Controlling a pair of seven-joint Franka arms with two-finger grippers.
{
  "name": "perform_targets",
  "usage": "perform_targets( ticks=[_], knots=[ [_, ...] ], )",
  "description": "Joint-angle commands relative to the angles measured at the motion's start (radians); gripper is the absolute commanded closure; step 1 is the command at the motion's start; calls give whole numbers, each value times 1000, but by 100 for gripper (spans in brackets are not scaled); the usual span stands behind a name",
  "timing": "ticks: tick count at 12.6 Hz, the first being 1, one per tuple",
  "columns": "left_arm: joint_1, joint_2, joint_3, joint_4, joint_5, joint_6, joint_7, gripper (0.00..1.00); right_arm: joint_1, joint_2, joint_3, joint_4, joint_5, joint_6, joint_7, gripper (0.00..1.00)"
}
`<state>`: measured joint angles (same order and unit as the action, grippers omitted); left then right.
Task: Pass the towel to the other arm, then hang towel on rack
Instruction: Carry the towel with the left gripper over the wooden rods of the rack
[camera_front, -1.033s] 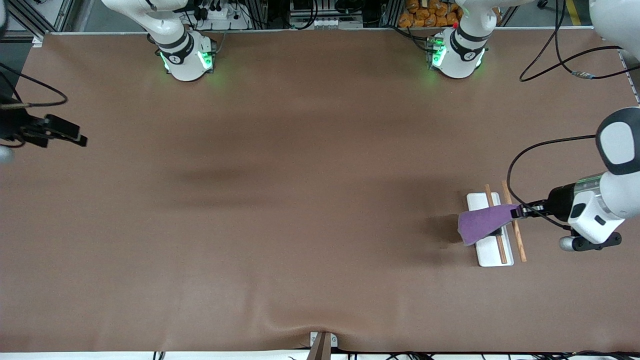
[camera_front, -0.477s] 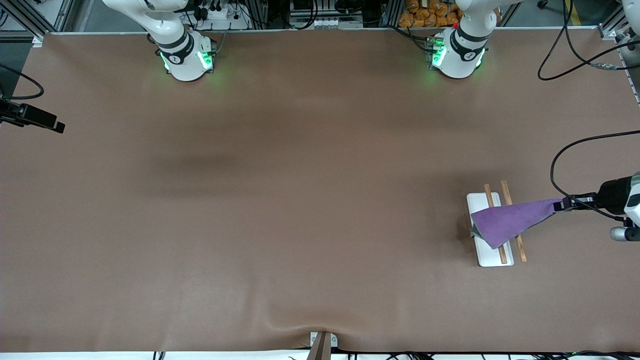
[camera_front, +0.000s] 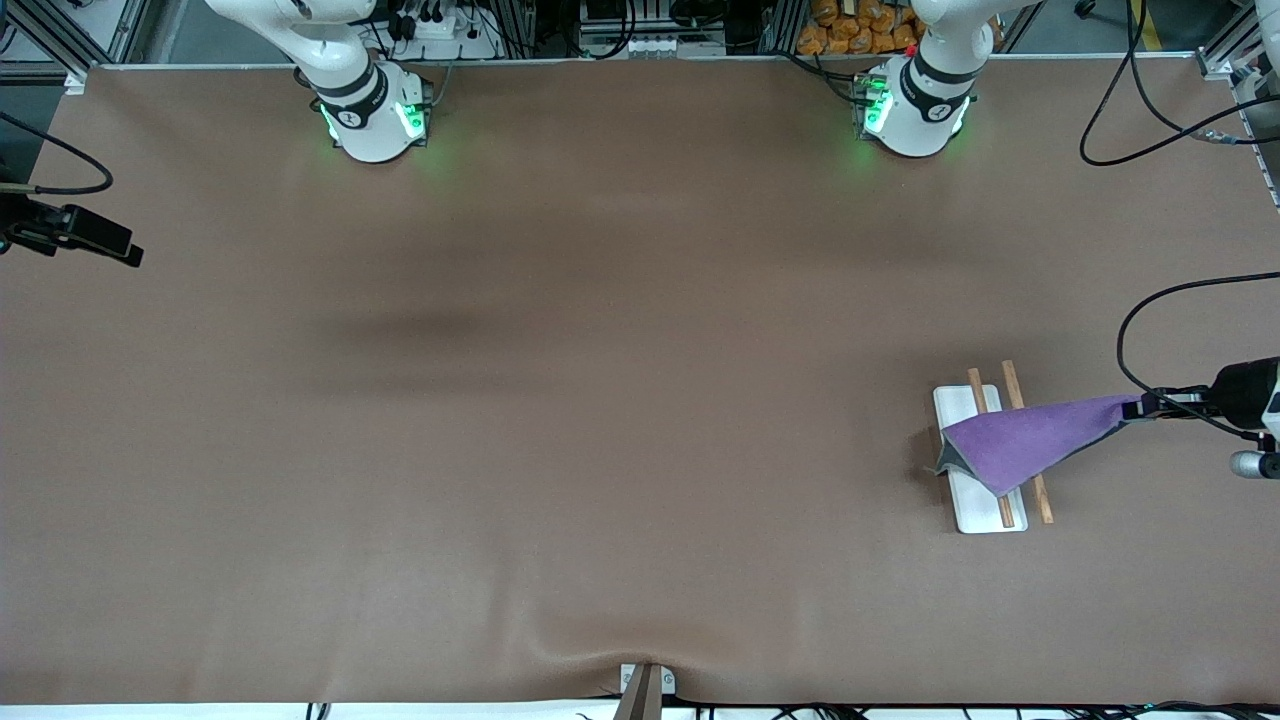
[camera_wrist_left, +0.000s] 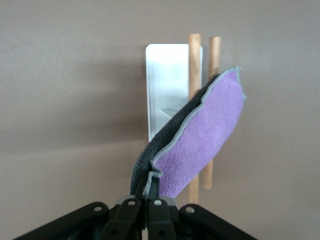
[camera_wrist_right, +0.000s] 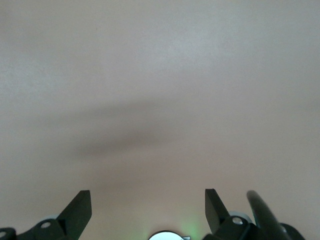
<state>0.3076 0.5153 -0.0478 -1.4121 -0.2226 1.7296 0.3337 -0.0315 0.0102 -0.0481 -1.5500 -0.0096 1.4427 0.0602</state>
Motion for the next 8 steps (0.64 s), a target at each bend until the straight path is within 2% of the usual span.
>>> perform_targets(
  ticks=[1,4,8],
  knots=[
    [15,15,-9,12,20,4,14,100,-28,-18,27,2,-7,-2,13,0],
    [34,34,-11,12,22,11,16,100,-27,-18,28,4,-6,-1,27,0],
    [38,46,-11,12,22,24,16,100,-33,-18,22,30,49,-28,29,0]
  ],
)
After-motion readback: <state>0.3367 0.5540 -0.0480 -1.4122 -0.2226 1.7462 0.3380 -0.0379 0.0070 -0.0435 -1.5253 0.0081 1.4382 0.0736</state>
